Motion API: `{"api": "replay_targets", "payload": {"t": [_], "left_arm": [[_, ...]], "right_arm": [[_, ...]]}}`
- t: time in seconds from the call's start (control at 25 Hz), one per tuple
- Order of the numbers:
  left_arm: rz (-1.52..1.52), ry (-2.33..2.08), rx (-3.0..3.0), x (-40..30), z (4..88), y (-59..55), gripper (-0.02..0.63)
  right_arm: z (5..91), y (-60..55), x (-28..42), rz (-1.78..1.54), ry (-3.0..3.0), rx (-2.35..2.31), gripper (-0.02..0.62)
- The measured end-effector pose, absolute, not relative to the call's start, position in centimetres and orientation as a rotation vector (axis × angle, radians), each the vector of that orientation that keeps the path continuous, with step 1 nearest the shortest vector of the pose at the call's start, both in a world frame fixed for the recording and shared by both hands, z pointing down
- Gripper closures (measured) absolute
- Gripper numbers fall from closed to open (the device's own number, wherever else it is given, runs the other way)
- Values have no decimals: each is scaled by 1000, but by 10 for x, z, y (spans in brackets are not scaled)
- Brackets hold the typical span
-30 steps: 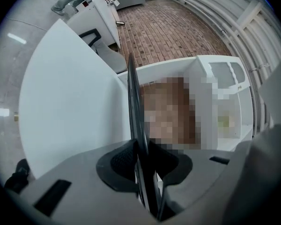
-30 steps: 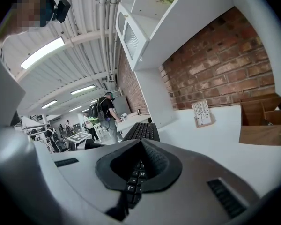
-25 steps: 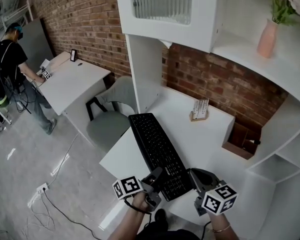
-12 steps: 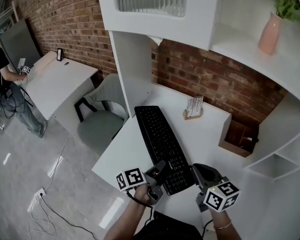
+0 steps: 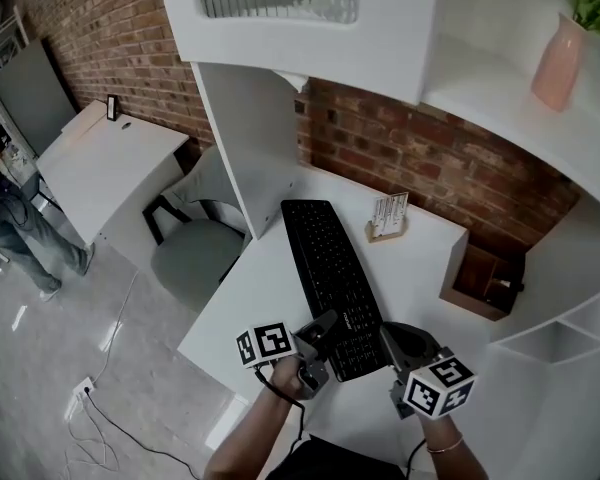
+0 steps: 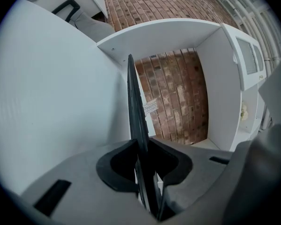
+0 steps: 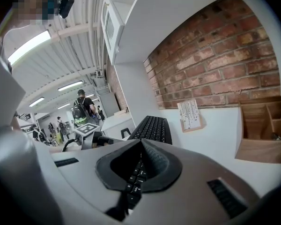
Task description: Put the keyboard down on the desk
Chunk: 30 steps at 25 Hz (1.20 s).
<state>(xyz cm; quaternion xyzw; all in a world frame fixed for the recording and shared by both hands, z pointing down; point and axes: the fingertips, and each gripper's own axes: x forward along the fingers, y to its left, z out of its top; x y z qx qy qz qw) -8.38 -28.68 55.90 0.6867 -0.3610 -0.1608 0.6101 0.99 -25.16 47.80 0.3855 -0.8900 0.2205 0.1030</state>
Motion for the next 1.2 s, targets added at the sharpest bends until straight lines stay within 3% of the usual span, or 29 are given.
{"api": "replay_targets", "payload": {"t": [0.8, 1.2], "left_arm": [[-208, -914, 1602, -86, 582, -333, 520], [-125, -1009, 1585, -91, 599, -333, 478]], "right_arm": [[504, -278, 18, 726, -2612, 1061, 589], [508, -283, 27, 733, -2612, 1051, 589]]}}
